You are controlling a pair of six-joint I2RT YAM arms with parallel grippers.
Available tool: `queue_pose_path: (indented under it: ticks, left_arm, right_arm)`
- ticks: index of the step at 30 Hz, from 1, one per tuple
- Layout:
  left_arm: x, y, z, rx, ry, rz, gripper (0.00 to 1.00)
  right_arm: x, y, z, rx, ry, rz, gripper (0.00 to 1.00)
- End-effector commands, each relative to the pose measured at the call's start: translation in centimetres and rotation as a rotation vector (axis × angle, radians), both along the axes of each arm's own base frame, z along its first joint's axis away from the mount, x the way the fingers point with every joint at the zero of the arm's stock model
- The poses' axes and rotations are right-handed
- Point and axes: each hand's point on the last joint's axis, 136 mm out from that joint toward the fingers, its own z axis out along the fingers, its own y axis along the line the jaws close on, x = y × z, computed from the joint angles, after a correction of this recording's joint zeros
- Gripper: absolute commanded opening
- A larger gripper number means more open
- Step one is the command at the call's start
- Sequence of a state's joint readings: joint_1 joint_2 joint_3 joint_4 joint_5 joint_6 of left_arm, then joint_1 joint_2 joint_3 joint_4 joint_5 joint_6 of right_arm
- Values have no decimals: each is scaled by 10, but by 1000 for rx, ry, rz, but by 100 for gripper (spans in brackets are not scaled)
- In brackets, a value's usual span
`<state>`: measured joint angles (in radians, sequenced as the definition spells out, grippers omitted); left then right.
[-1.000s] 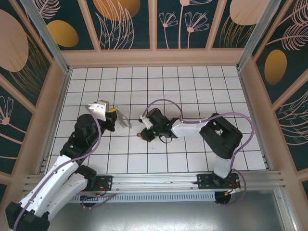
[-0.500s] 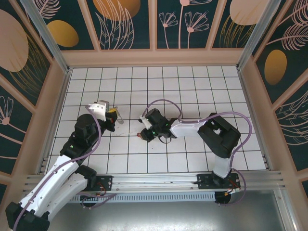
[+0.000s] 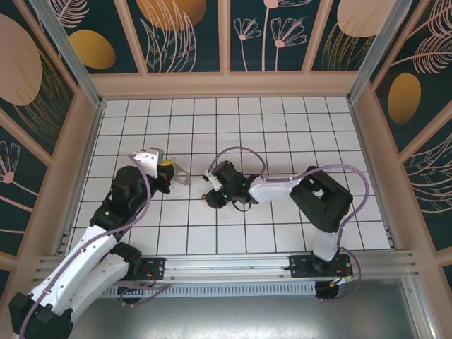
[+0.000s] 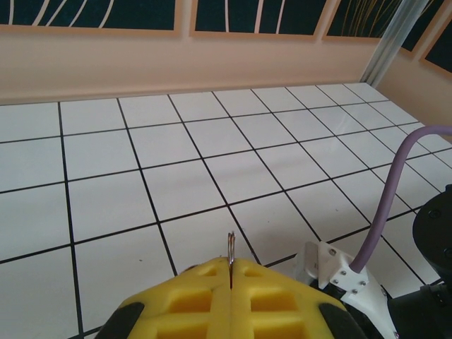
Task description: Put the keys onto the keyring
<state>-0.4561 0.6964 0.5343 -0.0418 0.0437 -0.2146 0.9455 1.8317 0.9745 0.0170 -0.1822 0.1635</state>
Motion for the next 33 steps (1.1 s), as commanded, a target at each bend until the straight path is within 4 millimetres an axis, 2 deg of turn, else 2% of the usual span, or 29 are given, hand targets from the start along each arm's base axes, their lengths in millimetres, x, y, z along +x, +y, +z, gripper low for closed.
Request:
queue_pose_path:
  ticks: [1,4,11,15,22,27,33]
  left_arm:
    - [1,-1,9,-30,-30,-6,0]
    - [1,-3,9,-33,-29,-15,0]
    - [0,-6,8,-36,-24,-32,0]
    - [0,-7,8,-36,-23,-37,0]
    - [-1,-8,9,-40,-24,-43,0]
    - [-1,-8,10,-42,-26,-44,0]
    - [-1,-8,10,-41,-25,-46,0]
  right_arm:
    - [-3,-2,7,3,-10,-3,30]
    - [-3,-3,12,24,-4,-9,34]
    - [-10,-6,14,61,25,8,35]
    - [-13,-7,11,53,22,32,30]
    - [-2,-16,7,17,-7,14,22]
    - [1,-19,4,-15,-25,21,24]
    - [0,-20,9,-9,-62,48,27]
